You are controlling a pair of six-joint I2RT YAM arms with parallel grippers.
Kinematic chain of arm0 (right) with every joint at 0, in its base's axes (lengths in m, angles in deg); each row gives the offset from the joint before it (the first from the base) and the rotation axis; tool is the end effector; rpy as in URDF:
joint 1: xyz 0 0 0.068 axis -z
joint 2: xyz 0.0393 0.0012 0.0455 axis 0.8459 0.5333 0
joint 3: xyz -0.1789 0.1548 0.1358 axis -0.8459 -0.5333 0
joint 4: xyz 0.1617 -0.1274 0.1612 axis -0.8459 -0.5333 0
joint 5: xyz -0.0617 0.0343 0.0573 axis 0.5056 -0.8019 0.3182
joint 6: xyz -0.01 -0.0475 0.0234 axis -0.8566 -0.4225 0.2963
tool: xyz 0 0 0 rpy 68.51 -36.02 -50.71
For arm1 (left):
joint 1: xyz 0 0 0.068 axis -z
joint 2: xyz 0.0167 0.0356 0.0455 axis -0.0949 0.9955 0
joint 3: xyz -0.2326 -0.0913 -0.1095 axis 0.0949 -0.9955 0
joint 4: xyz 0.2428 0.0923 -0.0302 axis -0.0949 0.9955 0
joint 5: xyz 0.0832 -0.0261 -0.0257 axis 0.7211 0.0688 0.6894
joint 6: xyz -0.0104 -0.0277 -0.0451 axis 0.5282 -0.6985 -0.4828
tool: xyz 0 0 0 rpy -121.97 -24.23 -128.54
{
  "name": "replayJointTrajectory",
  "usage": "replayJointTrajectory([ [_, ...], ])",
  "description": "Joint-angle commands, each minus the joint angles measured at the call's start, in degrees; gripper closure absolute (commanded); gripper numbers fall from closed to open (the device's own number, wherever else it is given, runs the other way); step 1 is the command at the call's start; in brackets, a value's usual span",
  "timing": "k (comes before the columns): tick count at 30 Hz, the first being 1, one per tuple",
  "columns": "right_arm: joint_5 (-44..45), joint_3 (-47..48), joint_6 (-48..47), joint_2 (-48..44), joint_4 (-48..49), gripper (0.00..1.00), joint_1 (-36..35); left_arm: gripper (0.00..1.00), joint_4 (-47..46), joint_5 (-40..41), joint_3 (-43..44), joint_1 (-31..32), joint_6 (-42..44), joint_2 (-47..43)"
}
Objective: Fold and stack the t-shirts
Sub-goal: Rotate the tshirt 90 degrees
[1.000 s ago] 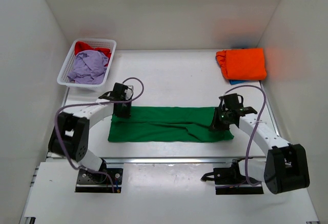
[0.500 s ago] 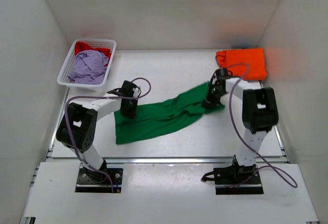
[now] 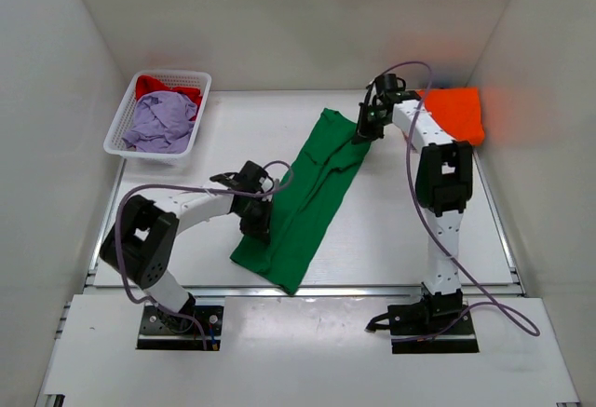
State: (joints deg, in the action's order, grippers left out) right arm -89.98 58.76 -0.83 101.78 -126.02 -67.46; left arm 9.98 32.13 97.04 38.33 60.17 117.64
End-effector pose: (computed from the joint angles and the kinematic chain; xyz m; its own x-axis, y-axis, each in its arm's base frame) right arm 0.4950 0.0958 0.1990 -0.9119 0.1375 -0.3866 -0.0357 0.9120 0.4087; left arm 0.2319 -0.1617 0.1552 -0.9639 0.2374 -0.1209 0.2645 0.9063 -0.3297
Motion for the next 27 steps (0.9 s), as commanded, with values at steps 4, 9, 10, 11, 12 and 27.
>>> replayJointTrajectory([
  [4, 0.00, -17.88, -1.46, -27.67, 5.00, 0.91, -0.76, 0.94, -5.06, -6.76, 1.83, -3.34, -6.22, -9.80],
  [9, -2.29, -42.17, 2.31, -42.38, 17.99, 0.61, -11.46, 0.98, -9.45, -9.94, 11.81, -5.63, -3.33, -3.23],
  [10, -1.93, -48.03, 3.28, -45.01, 21.15, 0.64, -13.14, 0.99, -10.25, -10.11, 15.32, -5.99, -3.06, -0.60],
  [11, -2.28, -54.27, 5.38, -47.38, 23.36, 0.83, -16.46, 1.00, -11.48, -10.81, 16.58, -6.42, -2.36, 0.91],
  [12, -3.50, -57.55, 8.71, -48.62, 28.95, 1.00, -18.15, 1.00, -12.01, -10.64, 20.59, -6.78, -2.01, 4.05],
  [27, -10.37, -77.36, 21.84, -42.05, 57.05, 1.00, -40.48, 1.00, -10.97, -9.25, 67.81, -5.64, -4.03, 45.82],
])
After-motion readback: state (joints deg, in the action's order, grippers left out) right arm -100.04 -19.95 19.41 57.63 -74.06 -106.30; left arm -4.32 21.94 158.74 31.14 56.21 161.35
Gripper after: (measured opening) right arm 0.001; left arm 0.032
